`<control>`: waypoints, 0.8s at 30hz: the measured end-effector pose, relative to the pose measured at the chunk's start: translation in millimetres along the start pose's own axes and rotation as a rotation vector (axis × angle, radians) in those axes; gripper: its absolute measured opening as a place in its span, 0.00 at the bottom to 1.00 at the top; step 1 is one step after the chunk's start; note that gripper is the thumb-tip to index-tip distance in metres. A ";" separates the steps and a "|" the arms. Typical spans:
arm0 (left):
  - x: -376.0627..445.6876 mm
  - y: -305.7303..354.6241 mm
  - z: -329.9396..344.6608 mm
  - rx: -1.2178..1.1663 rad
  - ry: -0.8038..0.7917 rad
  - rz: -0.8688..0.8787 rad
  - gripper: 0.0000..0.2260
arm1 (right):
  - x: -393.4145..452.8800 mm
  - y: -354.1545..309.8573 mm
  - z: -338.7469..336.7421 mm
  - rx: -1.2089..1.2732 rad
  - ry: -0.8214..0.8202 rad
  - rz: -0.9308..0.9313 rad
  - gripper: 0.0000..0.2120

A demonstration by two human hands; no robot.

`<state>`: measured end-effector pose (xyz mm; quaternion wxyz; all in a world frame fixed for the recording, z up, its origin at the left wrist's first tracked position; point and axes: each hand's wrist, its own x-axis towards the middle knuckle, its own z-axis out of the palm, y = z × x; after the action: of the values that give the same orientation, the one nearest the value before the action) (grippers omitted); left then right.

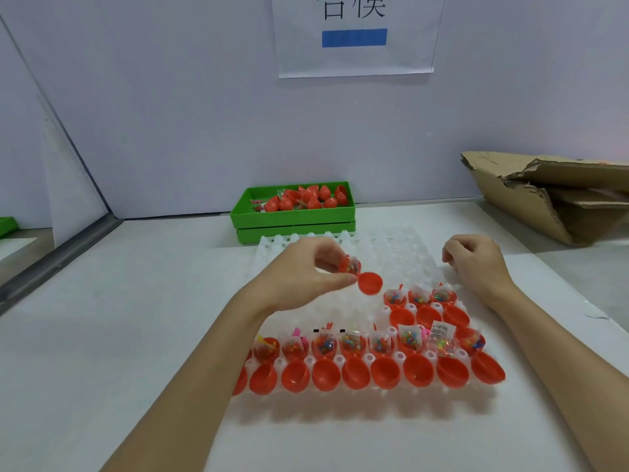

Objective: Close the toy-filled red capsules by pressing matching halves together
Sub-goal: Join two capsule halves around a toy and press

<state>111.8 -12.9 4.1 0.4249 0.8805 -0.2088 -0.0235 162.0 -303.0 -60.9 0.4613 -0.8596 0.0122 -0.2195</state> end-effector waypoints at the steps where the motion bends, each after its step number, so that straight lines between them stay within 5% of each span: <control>1: -3.3 -2.9 -3.5 -0.032 0.073 -0.009 0.08 | 0.3 -0.8 0.1 0.009 -0.004 0.012 0.18; 9: -24.0 -18.0 -17.8 0.039 0.509 -0.070 0.12 | 5.9 -40.7 -17.3 -0.018 0.072 -0.005 0.13; 16: -28.5 -12.5 -10.6 -0.003 0.563 -0.056 0.11 | -31.4 -132.7 9.2 0.043 -0.206 -0.144 0.10; 24: -29.8 -5.7 -4.5 -0.121 0.532 -0.042 0.10 | -70.1 -145.2 39.8 0.061 -0.421 -0.140 0.16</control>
<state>87.5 5.1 -1.4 0.5162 0.8329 -0.0696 0.1871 87.8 -172.6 10.3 0.4629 -0.8709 -0.1508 -0.0668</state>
